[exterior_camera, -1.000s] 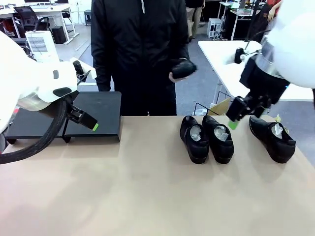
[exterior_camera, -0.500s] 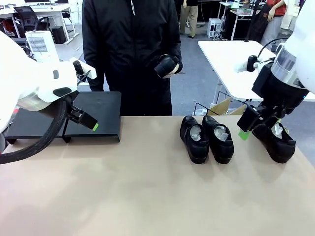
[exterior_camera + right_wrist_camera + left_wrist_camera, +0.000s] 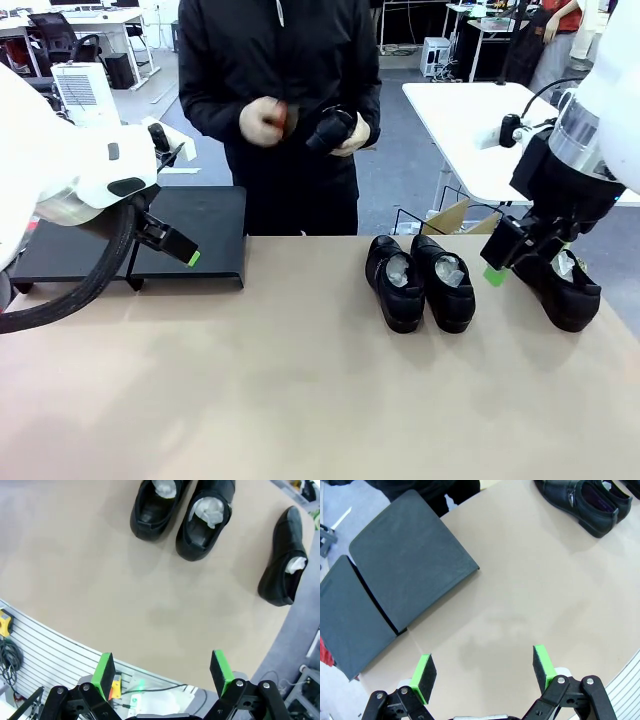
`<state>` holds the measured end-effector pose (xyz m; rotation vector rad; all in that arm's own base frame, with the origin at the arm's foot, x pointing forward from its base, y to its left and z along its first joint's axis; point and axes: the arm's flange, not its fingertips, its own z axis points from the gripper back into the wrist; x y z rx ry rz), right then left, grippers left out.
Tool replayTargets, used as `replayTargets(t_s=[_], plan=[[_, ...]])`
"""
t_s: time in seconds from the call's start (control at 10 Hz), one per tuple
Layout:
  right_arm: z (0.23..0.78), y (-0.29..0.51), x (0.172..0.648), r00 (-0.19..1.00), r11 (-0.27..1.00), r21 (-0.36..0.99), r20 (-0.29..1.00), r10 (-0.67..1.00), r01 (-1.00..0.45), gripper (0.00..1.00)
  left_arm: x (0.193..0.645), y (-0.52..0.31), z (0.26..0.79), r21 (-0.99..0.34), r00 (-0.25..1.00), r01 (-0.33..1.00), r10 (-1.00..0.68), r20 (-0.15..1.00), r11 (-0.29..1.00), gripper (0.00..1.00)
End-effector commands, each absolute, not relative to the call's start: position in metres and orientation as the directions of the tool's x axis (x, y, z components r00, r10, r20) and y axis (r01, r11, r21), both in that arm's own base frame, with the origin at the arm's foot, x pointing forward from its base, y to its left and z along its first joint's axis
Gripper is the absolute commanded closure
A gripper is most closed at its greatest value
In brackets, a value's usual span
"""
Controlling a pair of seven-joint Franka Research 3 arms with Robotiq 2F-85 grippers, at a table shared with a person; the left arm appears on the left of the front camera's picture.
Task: Organize the shoes by placing them on the stand.
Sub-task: Pick up one Shoe and place it in the middle of the table.
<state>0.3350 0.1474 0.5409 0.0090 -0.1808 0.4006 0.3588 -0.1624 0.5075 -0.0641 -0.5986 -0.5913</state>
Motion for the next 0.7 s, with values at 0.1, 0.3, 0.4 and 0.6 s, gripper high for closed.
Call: replayTargets(t_s=[0.1,0.3,0.4,0.6], plan=[[0.55,0.146,0.335,0.927,0.95,0.03,0.229,0.297,-0.312,0.0,0.36,-0.161,0.507,0.096,0.665,0.541,-0.495,0.56,0.835,0.0],[0.55,0.158,0.357,0.957,0.988,0.019,0.254,0.144,-0.153,0.0,0.36,-0.161,0.507,0.096,0.665,0.541,-0.495,0.56,0.835,0.0],[0.547,0.164,0.372,0.959,0.993,0.021,0.262,0.105,-0.115,0.0,0.36,-0.161,0.507,0.096,0.665,0.541,-0.495,0.56,0.835,0.0],[0.537,0.181,0.4,0.962,0.998,0.027,0.267,0.055,-0.065,0.0,0.36,-0.161,0.507,0.096,0.665,0.541,-0.495,0.56,0.835,0.0]])
